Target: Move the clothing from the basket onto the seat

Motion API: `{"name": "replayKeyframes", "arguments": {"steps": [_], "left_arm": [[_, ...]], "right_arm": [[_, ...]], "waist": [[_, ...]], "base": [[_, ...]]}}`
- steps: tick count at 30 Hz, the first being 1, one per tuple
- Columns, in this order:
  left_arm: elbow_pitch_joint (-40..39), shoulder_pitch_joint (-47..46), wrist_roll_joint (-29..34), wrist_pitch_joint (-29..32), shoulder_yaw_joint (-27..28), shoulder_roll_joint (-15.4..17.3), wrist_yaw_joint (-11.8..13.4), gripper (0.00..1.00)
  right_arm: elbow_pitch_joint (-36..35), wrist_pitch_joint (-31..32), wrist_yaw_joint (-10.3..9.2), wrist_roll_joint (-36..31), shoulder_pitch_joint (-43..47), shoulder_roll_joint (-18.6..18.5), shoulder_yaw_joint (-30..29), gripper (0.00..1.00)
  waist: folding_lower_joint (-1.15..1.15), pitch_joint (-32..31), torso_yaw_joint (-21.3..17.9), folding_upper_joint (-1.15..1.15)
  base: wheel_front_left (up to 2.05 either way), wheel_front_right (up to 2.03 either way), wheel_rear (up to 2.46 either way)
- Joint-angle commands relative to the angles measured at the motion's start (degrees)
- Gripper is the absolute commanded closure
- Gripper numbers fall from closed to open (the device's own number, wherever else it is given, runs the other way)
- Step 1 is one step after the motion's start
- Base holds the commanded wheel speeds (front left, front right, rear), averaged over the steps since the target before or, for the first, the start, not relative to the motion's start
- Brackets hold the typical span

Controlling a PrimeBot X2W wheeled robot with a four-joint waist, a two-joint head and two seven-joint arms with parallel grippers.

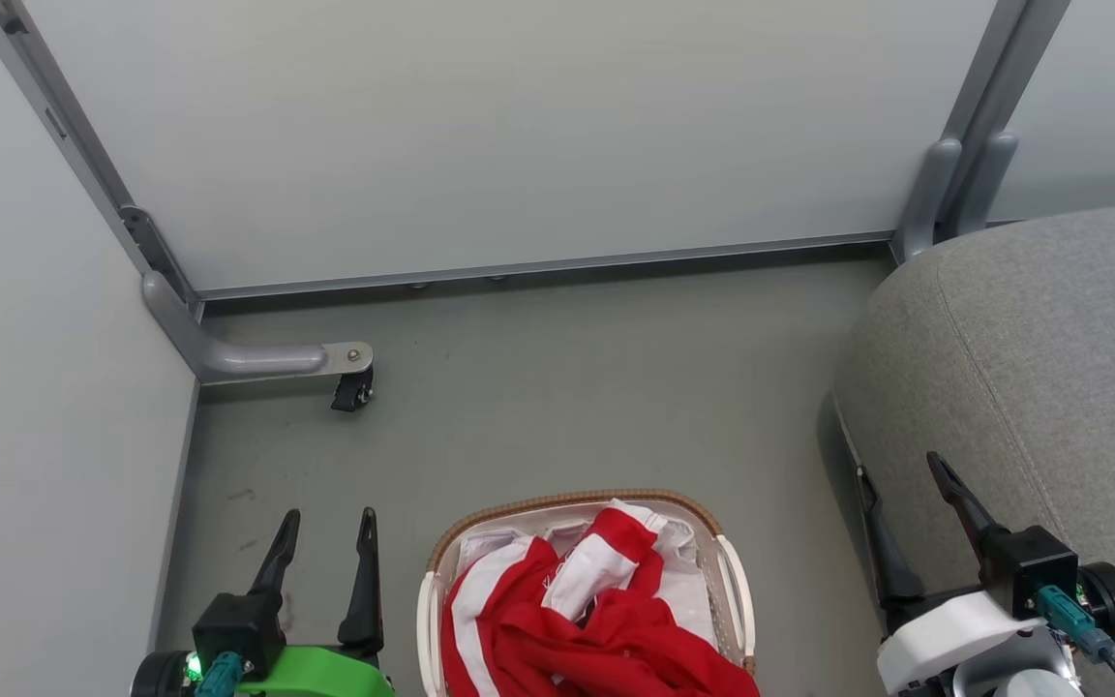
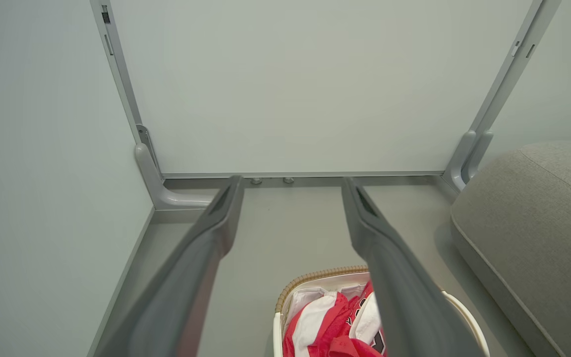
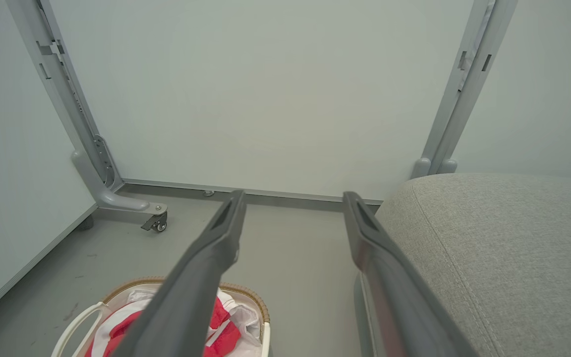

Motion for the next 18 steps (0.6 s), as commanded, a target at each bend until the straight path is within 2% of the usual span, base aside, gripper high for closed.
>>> {"name": "replayKeyframes", "arguments": {"steps": [1, 12, 18], "left_arm": [[0.1, 0.2, -0.4, 0.0, 0.0, 0.4, -0.3, 0.00], [0.3, -0.1, -0.1, 0.0, -1.1, 0.4, -0.5, 0.00], [0.3, -2.5, 0.4, 0.0, -3.2, 0.4, -0.9, 0.00]], "right_arm": [[-0.1, -0.3, 0.00, -0.3, 0.3, -0.3, -0.2, 0.00], [-0.4, -0.3, 0.00, -0.3, 0.1, -0.3, -0.1, 0.00], [-1.2, -0.3, 0.00, -0.4, -1.5, -0.3, 0.0, 0.00]], "waist": [[0.00, 0.0, 0.0, 0.00], [0.00, 0.7, -0.3, 0.00], [0.00, 3.5, -1.0, 0.00]], "base": [[0.00, 0.00, 0.00], [0.00, 0.00, 0.00], [0.00, 0.00, 0.00]]}}
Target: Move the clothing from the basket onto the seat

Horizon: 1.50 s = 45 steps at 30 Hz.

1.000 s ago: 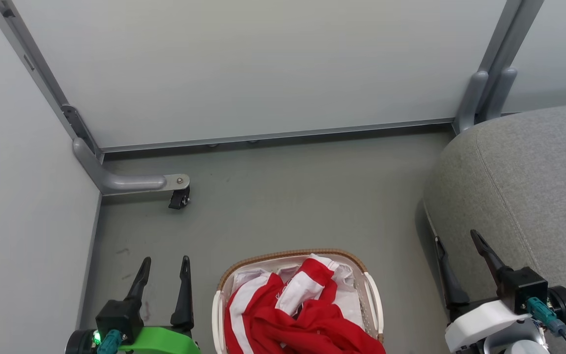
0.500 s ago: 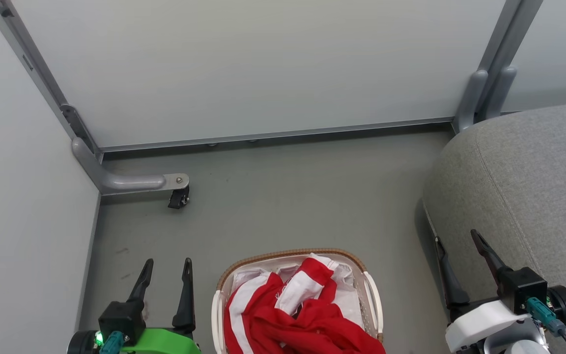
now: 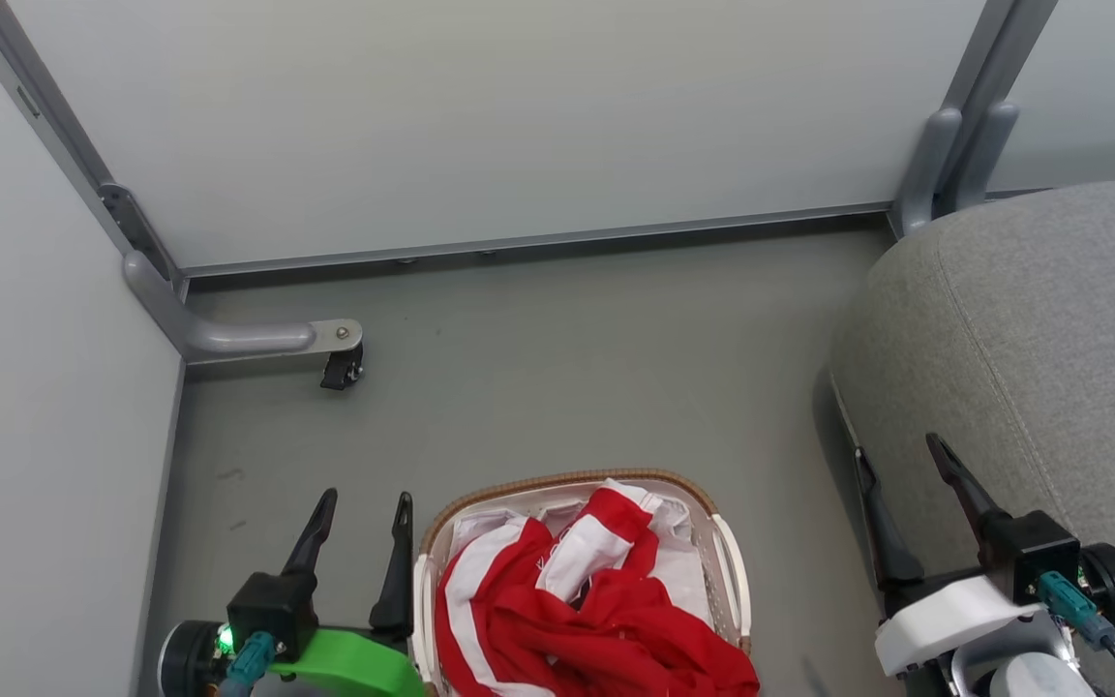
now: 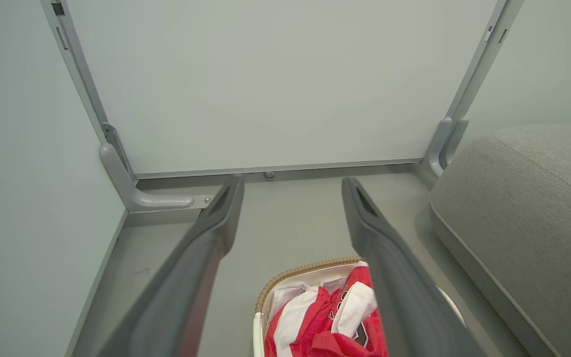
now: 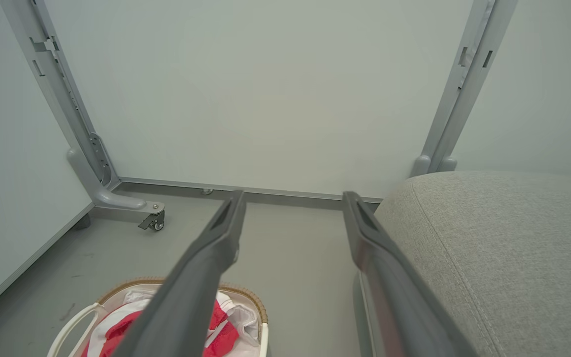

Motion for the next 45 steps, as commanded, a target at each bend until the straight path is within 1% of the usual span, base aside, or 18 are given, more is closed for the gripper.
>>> {"name": "replayKeyframes", "arguments": {"steps": [1, 7, 11, 15, 17, 18, 21, 26, 30, 34, 39, 45], "left_arm": [[0.2, -1.4, 0.3, 0.0, -0.7, 0.3, -0.2, 0.00], [2.6, -6.3, 1.4, 0.0, -3.7, 0.3, -1.0, 0.00], [7.0, -11.1, 2.7, 0.0, -6.4, 0.3, -1.3, 0.00], [13.2, -16.2, 4.7, 0.0, -9.9, 0.4, -1.6, 0.00], [16.5, -19.0, 6.2, 0.0, -12.6, 0.9, -1.6, 0.00], [18.6, -20.4, 6.9, 0.0, -15.0, 1.3, -1.6, 0.00], [23.4, -23.8, 7.5, 0.0, -19.8, 2.3, -1.6, 0.00], [30.9, -29.1, 7.8, 0.0, -28.5, 3.8, -1.6, 0.00], [37.2, -33.4, 6.6, 0.0, -33.8, 4.9, -1.5, 0.00], [42.4, -36.8, 5.6, 0.0, -37.8, 5.2, -1.5, 0.00], [49.0, -40.4, 5.1, 1.0, -41.4, 5.3, -1.5, 0.00], [53.3, -43.1, 3.3, 0.8, -42.9, 5.2, -1.5, 0.00]], "right_arm": [[-0.5, -0.3, 0.00, -0.2, -0.8, -0.3, 0.0, 0.00], [-1.6, -0.3, 0.00, -0.3, -4.1, -0.3, 0.3, 0.00], [-2.3, -0.3, 0.00, 0.0, -7.0, -0.3, 0.9, 0.00], [-2.8, -0.3, 0.00, 0.7, -9.8, -0.3, 1.5, 0.00], [-3.1, -0.3, 0.00, 1.1, -11.0, -0.3, 1.6, 0.00], [-3.1, -0.3, 0.00, 1.3, -11.7, -0.3, 1.6, 0.00], [-3.4, -0.3, 0.00, 2.1, -13.0, -0.3, 1.9, 0.00], [-3.8, -0.3, 0.00, 3.9, -15.1, -0.2, 2.4, 0.00], [-4.2, -0.3, 0.00, 5.2, -16.8, -0.2, 3.1, 0.00], [-4.7, -0.3, 0.00, 6.5, -18.2, -0.2, 3.5, 0.00], [-5.2, -0.3, 0.00, 7.4, -19.3, -0.2, 3.9, 0.00], [-5.4, -0.3, 0.00, 8.0, -19.5, -0.2, 3.9, 0.00]], "waist": [[0.00, 2.0, -0.7, 0.00], [0.00, 8.4, -2.5, 0.00], [0.00, 13.9, -4.0, 0.00], [0.00, 19.6, -5.6, 0.00], [0.00, 22.2, -6.5, 0.00], [0.00, 23.5, -7.0, 0.00], [0.00, 26.9, -8.5, 0.00], [0.00, 32.6, -10.9, 0.00], [0.00, 36.9, -12.7, 0.00], [0.00, 40.5, -13.9, 0.00], [0.00, 43.7, -14.8, 0.00], [0.00, 45.1, -15.3, 0.00]], "base": [[0.00, 0.00, 0.00], [0.00, 0.00, 0.00], [0.00, 0.00, 0.00], [0.00, 0.00, 0.00], [0.00, 0.00, 0.00], [0.00, 0.00, 0.00], [0.00, 0.00, 0.00], [0.00, 0.00, 0.00], [0.00, 0.00, 0.00], [0.00, 0.00, 0.00], [0.00, 0.00, 0.00], [0.00, 0.00, 0.00]]}}
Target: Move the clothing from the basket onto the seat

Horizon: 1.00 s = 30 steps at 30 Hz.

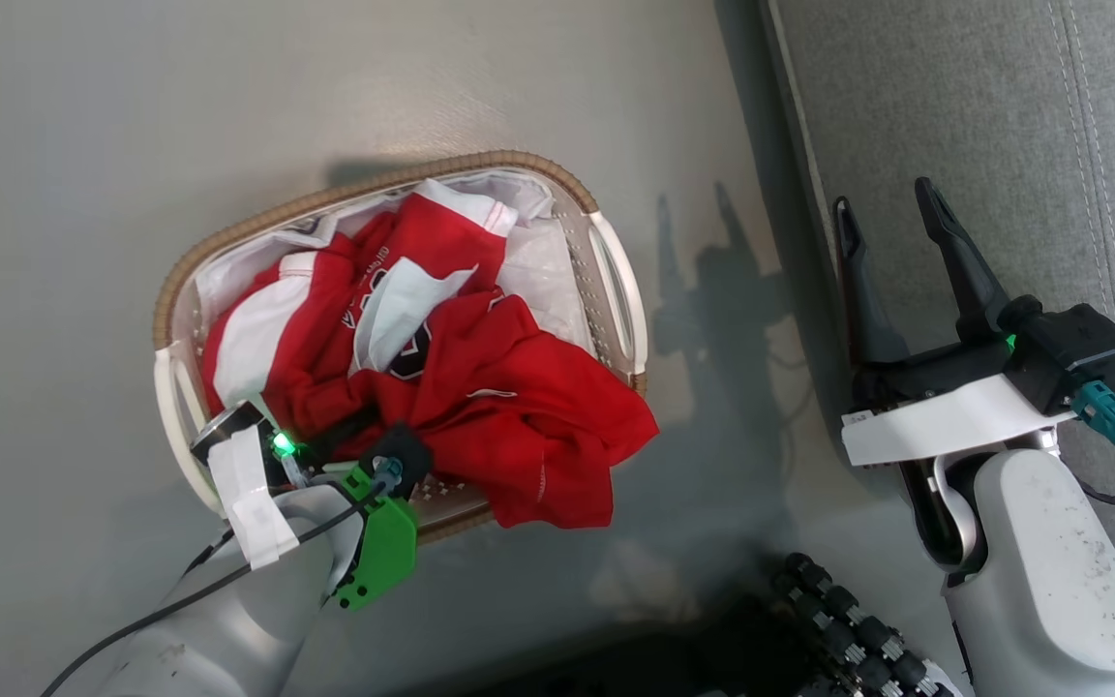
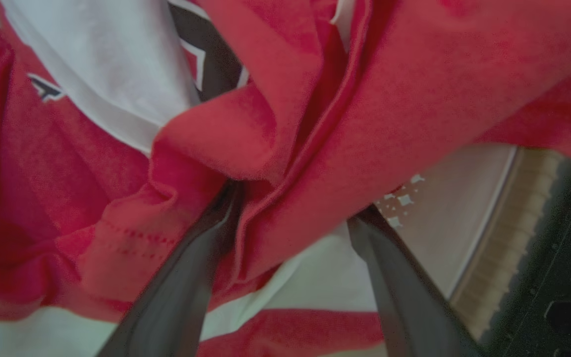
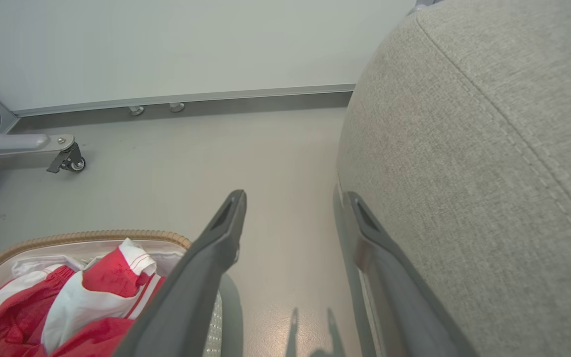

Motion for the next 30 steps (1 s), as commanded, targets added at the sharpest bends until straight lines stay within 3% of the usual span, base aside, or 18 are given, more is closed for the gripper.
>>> {"name": "replayKeyframes", "arguments": {"steps": [1, 2, 4, 8, 15, 30], "left_arm": [[0.5, -1.3, -0.6, -0.3, -0.1, 0.2, 0.0, 0.00], [0.7, -1.6, -1.0, -0.5, -0.1, 0.0, 0.0, 0.24], [0.6, -1.8, -1.4, -0.6, -0.2, -0.6, 0.0, 1.00], [-1.1, -0.7, -2.4, -1.1, -0.7, -1.2, 0.0, 1.00], [-11.4, 2.8, -5.2, -1.0, 0.8, -0.7, 0.0, 1.00], [-32.0, 12.2, -6.7, -1.0, 6.7, 0.9, 0.0, 1.00]], "right_arm": [[-0.2, -0.3, 0.00, 0.3, -0.5, -0.1, -0.1, 0.00], [-0.1, -0.3, 0.00, 0.3, -0.5, -0.1, -0.1, 0.00], [0.2, -0.3, 0.00, 0.1, -0.6, -0.1, -0.2, 0.00], [0.7, -0.3, 0.00, -0.3, -0.4, -0.2, -0.2, 0.00], [2.0, -0.3, 0.00, -1.8, 1.5, -0.2, -0.1, 0.00], [5.0, -0.3, -0.01, -6.5, 9.6, -0.2, -1.4, 0.00]], "waist": [[-0.01, 1.9, -1.6, 0.00], [-0.01, 1.9, -1.6, 0.00], [-0.01, 1.5, -1.4, 0.00], [-0.01, -0.2, -0.4, 0.00], [-0.01, -5.7, 2.3, 0.00], [-0.01, -27.1, 9.0, 0.00]], "base": [[0.00, 0.00, 0.00], [0.00, 0.00, 0.00], [0.00, 0.00, 0.00], [0.00, 0.00, 0.00], [0.00, 0.00, 0.00], [0.00, 0.00, 0.00]]}}
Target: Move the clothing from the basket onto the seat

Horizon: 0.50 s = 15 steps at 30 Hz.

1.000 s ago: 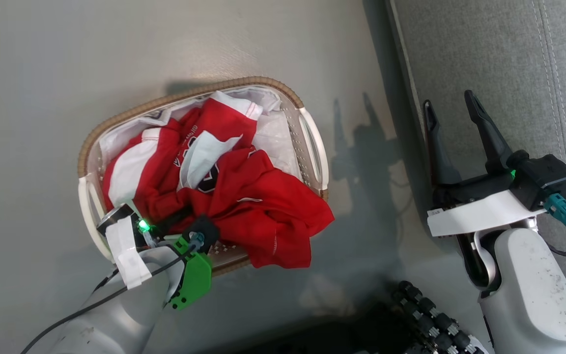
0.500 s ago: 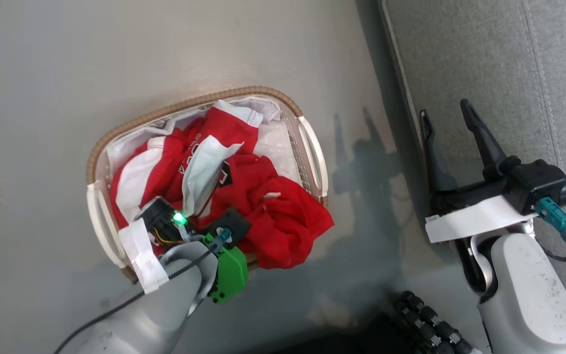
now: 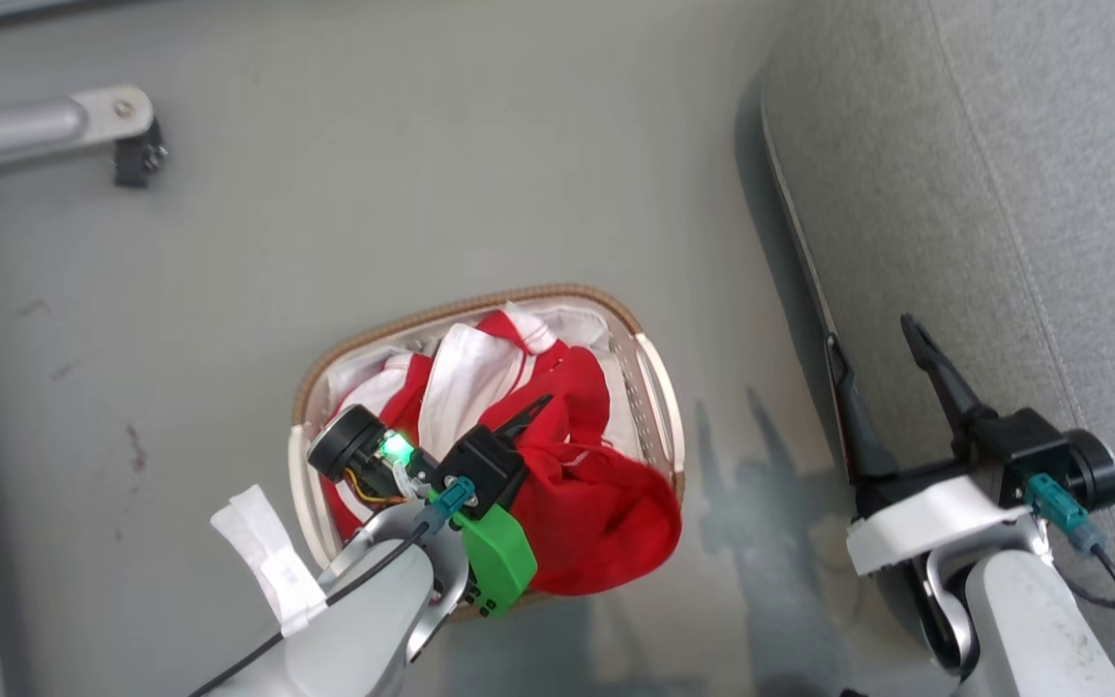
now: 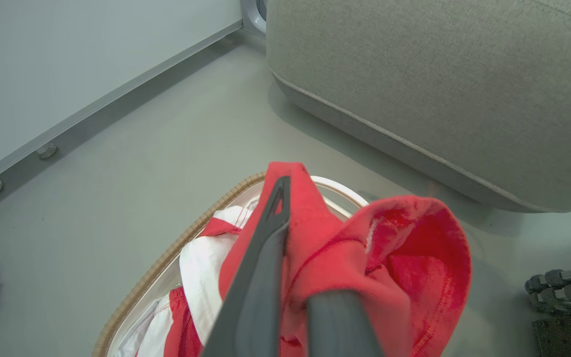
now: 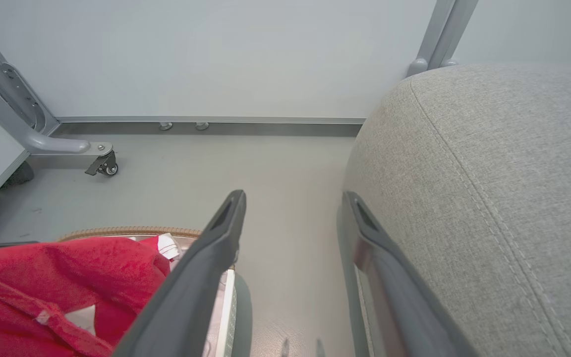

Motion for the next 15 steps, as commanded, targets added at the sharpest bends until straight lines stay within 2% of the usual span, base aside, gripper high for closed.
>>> {"name": "replayKeyframes", "arguments": {"steps": [1, 9, 15], "left_arm": [[-1.4, 1.5, -0.1, 0.0, 0.7, 0.4, 0.0, 1.00], [-10.3, 0.5, 1.8, -0.1, 3.7, 2.0, 0.0, 1.00], [-15.4, -3.8, 2.6, -0.1, 3.8, 4.7, 0.0, 1.00]], "right_arm": [[0.3, -0.3, -0.02, -0.5, 1.7, -0.2, -0.1, 0.00], [0.9, -0.3, -0.02, -1.8, 6.5, -0.2, 0.0, 0.00], [1.1, -0.3, -0.02, -1.9, 9.0, -0.2, 0.9, 0.00]], "waist": [[0.00, -10.2, 4.5, 0.00], [0.00, -20.1, 6.1, 0.00], [0.00, -25.2, 6.1, 0.00]], "base": [[0.00, 0.00, 0.00], [0.00, 0.00, 0.00], [0.00, 0.00, 0.00]]}}
